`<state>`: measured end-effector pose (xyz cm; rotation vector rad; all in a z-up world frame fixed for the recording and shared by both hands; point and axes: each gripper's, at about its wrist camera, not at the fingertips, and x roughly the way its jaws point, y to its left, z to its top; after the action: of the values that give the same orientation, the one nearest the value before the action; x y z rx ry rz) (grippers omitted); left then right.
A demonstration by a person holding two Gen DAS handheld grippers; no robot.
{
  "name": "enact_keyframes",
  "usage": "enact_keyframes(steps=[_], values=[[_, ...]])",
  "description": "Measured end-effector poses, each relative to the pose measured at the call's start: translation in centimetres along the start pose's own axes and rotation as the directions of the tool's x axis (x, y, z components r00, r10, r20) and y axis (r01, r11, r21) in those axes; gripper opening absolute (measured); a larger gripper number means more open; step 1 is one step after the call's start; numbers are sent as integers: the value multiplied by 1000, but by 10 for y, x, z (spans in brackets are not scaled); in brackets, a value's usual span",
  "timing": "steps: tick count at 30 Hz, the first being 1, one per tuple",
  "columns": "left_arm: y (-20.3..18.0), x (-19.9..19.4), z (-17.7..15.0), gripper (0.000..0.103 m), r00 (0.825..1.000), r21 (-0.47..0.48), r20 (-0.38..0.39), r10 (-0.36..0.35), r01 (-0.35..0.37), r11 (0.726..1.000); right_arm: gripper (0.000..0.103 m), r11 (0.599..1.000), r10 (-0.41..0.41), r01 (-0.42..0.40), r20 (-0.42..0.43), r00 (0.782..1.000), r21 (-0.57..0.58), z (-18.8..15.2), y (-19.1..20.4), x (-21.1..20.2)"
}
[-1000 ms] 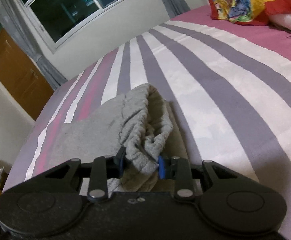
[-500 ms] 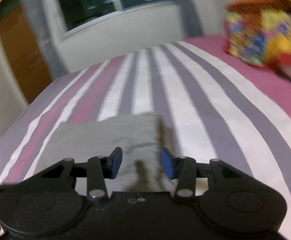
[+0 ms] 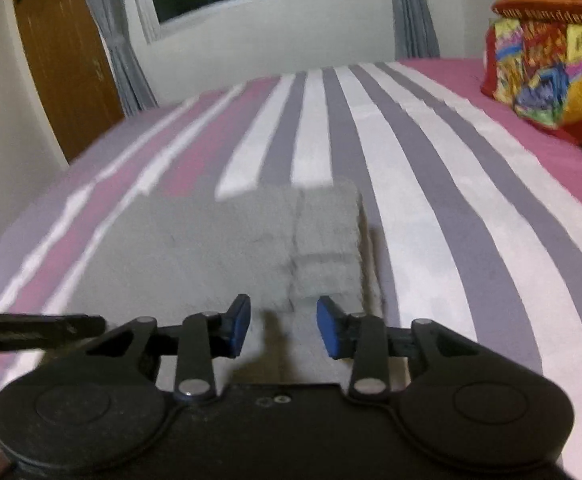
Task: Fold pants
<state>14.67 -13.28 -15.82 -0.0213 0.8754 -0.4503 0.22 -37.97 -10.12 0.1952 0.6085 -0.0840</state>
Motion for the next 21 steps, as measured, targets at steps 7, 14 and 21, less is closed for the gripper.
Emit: enact_keyframes(steps=[7, 14, 21], values=[[-3, 45, 44, 25, 1000, 20, -17, 23, -22, 1000, 36, 998, -14, 15, 14, 1000, -63, 41, 10, 42], [-13, 94, 78, 25, 999, 34, -18, 48, -48, 998, 38, 991, -79, 75, -33, 996, -111, 45, 1, 89], [-17, 104, 73, 24, 998, 41, -8, 61, -61, 997, 39, 988, -95, 93, -6, 995, -124, 29, 0, 96]])
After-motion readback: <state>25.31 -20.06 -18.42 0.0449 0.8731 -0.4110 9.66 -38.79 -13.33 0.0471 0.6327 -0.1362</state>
